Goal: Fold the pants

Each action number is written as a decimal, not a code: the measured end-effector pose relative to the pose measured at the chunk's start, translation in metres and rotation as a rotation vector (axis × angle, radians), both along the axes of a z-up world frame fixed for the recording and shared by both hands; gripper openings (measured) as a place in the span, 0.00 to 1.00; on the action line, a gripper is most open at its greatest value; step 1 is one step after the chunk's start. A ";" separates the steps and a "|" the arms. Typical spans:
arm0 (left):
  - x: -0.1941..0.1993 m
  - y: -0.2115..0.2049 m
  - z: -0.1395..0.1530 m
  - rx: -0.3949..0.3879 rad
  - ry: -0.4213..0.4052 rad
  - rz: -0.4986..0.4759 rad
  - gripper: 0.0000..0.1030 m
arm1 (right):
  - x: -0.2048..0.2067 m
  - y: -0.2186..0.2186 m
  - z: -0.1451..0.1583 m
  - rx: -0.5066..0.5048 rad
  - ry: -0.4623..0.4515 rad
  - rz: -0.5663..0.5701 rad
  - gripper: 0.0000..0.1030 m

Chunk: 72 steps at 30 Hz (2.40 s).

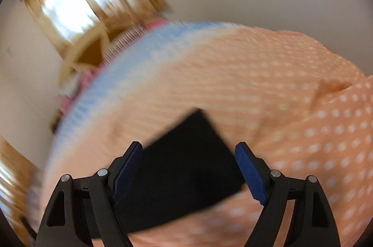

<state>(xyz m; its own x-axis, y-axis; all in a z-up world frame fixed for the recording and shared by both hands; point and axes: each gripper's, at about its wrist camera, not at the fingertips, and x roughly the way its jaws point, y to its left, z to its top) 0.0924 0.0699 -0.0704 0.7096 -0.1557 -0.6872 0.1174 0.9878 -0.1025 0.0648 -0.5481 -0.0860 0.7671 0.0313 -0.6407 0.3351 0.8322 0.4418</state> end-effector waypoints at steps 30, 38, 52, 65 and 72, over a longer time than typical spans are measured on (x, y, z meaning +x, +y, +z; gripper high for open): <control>-0.002 0.019 0.002 -0.078 -0.011 0.008 1.00 | -0.002 0.248 0.056 -0.338 -0.057 0.592 0.12; 0.001 0.040 -0.002 -0.116 -0.006 0.046 1.00 | 0.012 0.360 0.006 -0.391 -0.020 0.805 0.12; 0.005 0.039 -0.007 -0.105 0.000 0.019 1.00 | -0.001 0.357 0.012 -0.080 -0.200 0.901 0.35; -0.001 0.072 0.002 -0.052 -0.032 0.098 1.00 | 0.097 0.362 -0.058 0.041 -0.072 0.671 0.03; -0.017 0.183 0.008 0.003 -0.083 0.408 1.00 | 0.049 0.372 -0.007 -0.031 -0.222 0.680 0.04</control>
